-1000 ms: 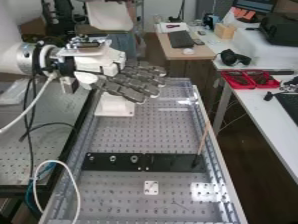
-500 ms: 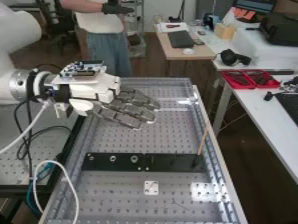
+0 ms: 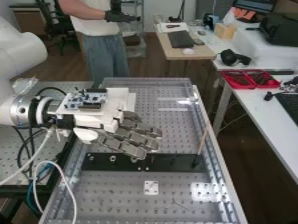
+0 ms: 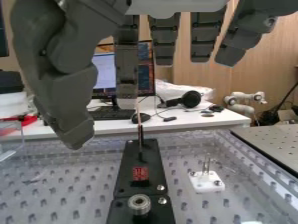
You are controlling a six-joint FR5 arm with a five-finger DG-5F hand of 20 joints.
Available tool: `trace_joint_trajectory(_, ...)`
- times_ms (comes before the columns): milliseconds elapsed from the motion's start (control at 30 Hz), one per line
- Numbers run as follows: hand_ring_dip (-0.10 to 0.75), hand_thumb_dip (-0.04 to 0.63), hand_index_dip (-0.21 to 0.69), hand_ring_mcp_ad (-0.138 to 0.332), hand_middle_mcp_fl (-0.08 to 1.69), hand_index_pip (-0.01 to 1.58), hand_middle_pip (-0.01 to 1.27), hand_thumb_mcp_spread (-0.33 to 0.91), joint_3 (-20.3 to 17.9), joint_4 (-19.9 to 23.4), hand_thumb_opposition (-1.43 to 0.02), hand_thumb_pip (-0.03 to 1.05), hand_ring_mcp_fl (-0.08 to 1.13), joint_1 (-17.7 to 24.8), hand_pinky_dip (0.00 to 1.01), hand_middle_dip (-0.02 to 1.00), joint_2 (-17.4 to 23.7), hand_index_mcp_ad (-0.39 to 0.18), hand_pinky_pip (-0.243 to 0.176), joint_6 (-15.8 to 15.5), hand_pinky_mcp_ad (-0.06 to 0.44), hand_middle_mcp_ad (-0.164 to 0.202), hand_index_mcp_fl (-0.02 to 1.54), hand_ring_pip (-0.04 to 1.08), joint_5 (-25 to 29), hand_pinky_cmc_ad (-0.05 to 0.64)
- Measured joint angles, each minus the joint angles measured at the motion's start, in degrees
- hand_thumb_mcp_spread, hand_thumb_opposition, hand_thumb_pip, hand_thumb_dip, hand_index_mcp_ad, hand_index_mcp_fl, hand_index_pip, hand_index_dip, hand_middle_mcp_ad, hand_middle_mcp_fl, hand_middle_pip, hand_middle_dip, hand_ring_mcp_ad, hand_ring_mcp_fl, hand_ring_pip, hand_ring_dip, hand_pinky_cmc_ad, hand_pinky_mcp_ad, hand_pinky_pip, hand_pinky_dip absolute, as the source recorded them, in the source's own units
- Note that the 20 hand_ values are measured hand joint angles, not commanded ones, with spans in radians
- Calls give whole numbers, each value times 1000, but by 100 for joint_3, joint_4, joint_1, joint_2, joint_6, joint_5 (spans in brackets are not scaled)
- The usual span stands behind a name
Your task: Grab the bearing and place it in the white container
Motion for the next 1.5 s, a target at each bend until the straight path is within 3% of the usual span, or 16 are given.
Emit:
trace_joint_trajectory(167, 42, 237, 220, 197, 2, 1222, 134, 382, 152, 129, -819, 607, 17, -158, 176, 169, -294, -77, -91, 11, 215, 101, 44, 86, -282, 318)
trace_joint_trajectory(267, 42, 237, 253, 176, 2, 1300, 134, 400, 205, 186, -836, 607, 17, -210, 176, 169, -408, -77, -91, -7, 227, 96, 24, 87, -394, 318)
trace_joint_trajectory(600, 51, 258, 356, 162, 2, 1443, 138, 431, 381, 195, -845, 593, 17, -287, 176, 175, -677, -89, -91, -145, 230, 98, 5, 91, -584, 318)
trace_joint_trajectory(1500, 59, 333, 344, 161, 2, 1400, 138, 464, 533, 99, -895, 613, 17, -311, 176, 188, -953, -96, -91, -302, 227, 96, 7, 87, -773, 312)
